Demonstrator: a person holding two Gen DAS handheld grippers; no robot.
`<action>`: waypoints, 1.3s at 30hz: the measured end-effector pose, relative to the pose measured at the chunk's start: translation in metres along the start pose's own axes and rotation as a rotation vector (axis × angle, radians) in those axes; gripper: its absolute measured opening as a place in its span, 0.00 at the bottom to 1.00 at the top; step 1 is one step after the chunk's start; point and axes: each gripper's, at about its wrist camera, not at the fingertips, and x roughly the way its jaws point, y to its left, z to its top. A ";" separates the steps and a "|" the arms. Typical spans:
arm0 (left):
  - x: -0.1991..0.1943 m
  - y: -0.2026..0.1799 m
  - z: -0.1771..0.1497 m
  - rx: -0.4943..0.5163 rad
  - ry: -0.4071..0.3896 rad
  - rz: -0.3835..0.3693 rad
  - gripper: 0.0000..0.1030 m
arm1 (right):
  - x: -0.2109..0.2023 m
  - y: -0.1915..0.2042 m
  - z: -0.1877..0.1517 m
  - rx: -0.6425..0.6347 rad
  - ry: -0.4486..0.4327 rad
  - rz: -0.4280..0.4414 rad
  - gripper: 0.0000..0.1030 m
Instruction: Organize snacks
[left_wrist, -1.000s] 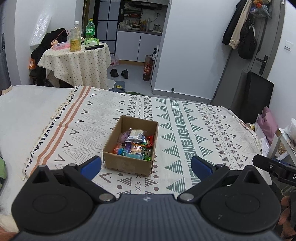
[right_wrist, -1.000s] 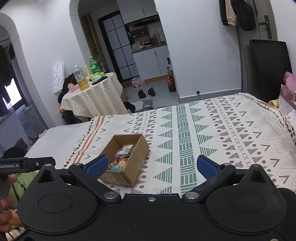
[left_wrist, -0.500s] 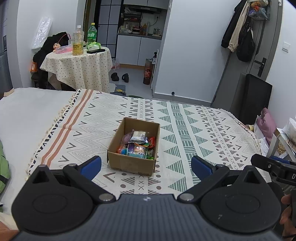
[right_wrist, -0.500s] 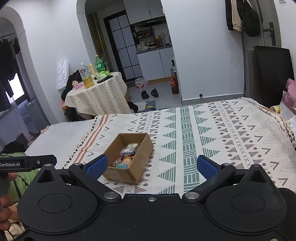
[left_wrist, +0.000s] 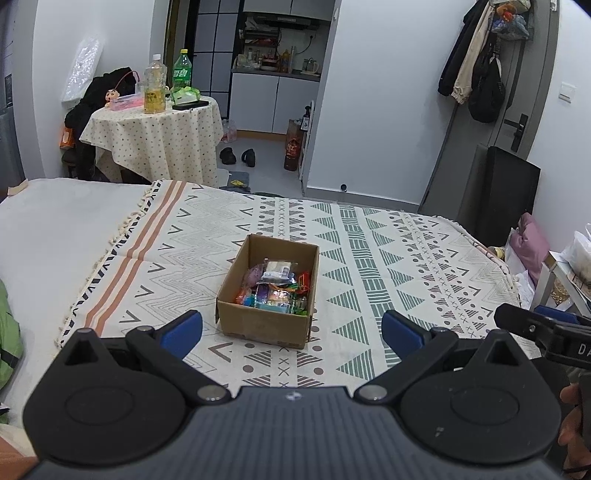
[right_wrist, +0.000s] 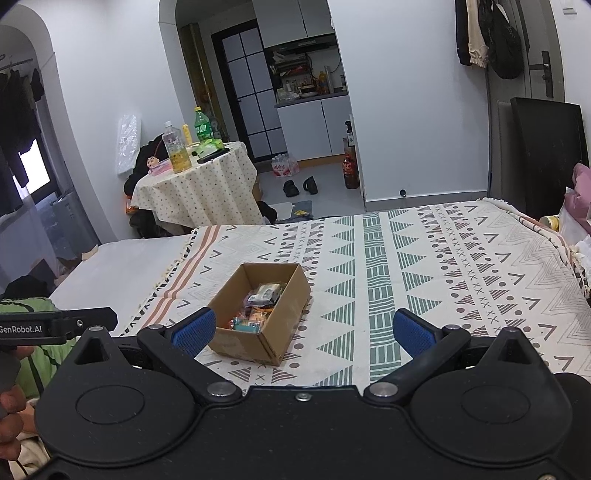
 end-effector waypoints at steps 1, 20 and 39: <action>0.000 0.000 0.000 0.002 0.000 0.000 1.00 | 0.000 0.000 0.000 0.000 0.000 0.001 1.00; 0.002 0.002 0.000 -0.001 0.007 -0.001 1.00 | -0.003 0.002 0.000 -0.003 0.000 -0.003 1.00; 0.003 0.005 -0.001 0.001 0.010 0.003 1.00 | -0.002 -0.002 -0.001 0.003 0.001 -0.007 1.00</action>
